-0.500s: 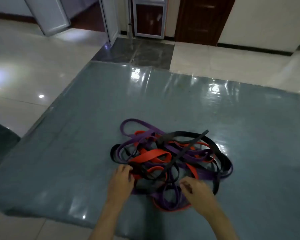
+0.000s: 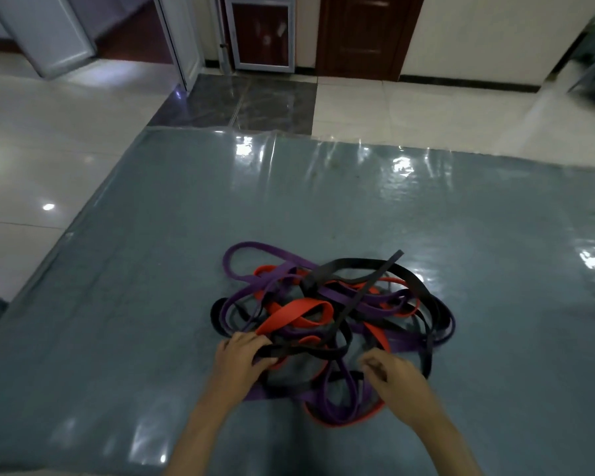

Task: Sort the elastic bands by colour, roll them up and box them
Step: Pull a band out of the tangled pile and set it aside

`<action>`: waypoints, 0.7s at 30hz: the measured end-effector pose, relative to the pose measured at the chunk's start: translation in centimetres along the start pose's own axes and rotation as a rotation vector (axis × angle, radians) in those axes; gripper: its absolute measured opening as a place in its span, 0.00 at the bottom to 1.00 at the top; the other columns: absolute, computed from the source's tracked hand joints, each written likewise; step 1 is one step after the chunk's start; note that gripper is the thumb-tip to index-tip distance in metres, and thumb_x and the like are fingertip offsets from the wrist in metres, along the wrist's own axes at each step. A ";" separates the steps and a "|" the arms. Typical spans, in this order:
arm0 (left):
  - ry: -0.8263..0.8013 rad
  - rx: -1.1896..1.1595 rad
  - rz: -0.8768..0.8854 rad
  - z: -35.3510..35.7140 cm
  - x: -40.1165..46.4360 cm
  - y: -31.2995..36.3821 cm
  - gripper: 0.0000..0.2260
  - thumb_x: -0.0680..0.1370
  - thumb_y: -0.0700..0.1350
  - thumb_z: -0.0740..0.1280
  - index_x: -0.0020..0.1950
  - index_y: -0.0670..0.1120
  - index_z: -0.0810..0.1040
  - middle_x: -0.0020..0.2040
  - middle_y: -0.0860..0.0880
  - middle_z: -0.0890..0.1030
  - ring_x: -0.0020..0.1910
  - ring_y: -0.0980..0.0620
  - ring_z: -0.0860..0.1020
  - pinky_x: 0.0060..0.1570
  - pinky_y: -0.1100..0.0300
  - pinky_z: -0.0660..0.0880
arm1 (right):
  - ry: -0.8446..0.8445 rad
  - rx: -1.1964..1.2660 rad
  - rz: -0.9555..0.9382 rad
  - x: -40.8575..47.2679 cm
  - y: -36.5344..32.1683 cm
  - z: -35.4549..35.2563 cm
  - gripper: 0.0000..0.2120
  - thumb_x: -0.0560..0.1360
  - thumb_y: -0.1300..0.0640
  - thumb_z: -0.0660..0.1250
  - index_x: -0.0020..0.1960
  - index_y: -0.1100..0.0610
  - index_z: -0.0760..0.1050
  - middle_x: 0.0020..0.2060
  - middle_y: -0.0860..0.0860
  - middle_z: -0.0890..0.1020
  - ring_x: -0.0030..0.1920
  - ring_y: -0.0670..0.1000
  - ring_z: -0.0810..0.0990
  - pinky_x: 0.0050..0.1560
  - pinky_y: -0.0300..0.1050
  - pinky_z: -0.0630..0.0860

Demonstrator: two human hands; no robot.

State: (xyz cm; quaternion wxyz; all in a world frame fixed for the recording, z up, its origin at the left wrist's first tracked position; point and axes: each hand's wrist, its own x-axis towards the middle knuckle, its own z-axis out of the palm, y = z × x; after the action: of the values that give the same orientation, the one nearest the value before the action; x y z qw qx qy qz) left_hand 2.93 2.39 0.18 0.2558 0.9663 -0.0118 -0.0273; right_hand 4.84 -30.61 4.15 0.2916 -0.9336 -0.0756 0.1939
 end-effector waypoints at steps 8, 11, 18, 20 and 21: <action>-0.100 -0.260 0.110 -1.8 -3.4 2.4 0.15 0.76 0.54 0.77 0.59 0.47 0.85 0.54 0.55 0.81 0.58 0.54 0.76 0.61 0.61 0.72 | -0.077 -0.082 -0.357 1.8 -4.1 3.0 0.37 0.77 0.43 0.73 0.81 0.36 0.59 0.82 0.36 0.55 0.82 0.40 0.48 0.79 0.42 0.50; -0.159 -0.286 0.153 -0.7 -4.0 3.6 0.18 0.76 0.55 0.76 0.61 0.47 0.83 0.55 0.55 0.80 0.58 0.54 0.75 0.62 0.61 0.71 | -0.100 -0.194 -0.375 1.8 -4.9 4.6 0.32 0.80 0.44 0.71 0.80 0.38 0.62 0.82 0.35 0.53 0.82 0.39 0.45 0.79 0.42 0.50; -0.119 -0.578 -0.055 0.1 -3.8 3.0 0.07 0.78 0.55 0.74 0.52 0.54 0.86 0.48 0.61 0.85 0.51 0.62 0.82 0.53 0.68 0.75 | 0.185 -0.168 -0.422 0.4 -4.4 4.5 0.12 0.71 0.51 0.81 0.53 0.49 0.85 0.56 0.42 0.85 0.59 0.49 0.84 0.56 0.50 0.80; 0.083 -0.692 -0.245 0.2 -2.7 1.7 0.04 0.82 0.47 0.71 0.49 0.54 0.86 0.48 0.57 0.86 0.49 0.60 0.84 0.52 0.65 0.76 | 0.235 -0.152 -0.408 0.0 -4.4 4.4 0.11 0.70 0.51 0.82 0.49 0.51 0.84 0.52 0.42 0.84 0.54 0.48 0.84 0.54 0.49 0.81; 0.193 -0.704 -0.364 0.2 -1.9 0.8 0.04 0.83 0.44 0.70 0.50 0.51 0.85 0.49 0.53 0.86 0.51 0.55 0.84 0.54 0.61 0.77 | 0.247 -0.130 -0.392 -0.2 -4.4 4.3 0.10 0.71 0.51 0.81 0.48 0.52 0.84 0.53 0.43 0.83 0.54 0.48 0.83 0.55 0.49 0.80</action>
State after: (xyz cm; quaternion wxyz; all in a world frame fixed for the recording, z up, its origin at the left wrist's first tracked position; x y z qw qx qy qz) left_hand 0.98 1.71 0.46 0.5618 0.8042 0.1934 0.0163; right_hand 2.81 -24.85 3.48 0.2699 -0.9345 -0.2316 0.0129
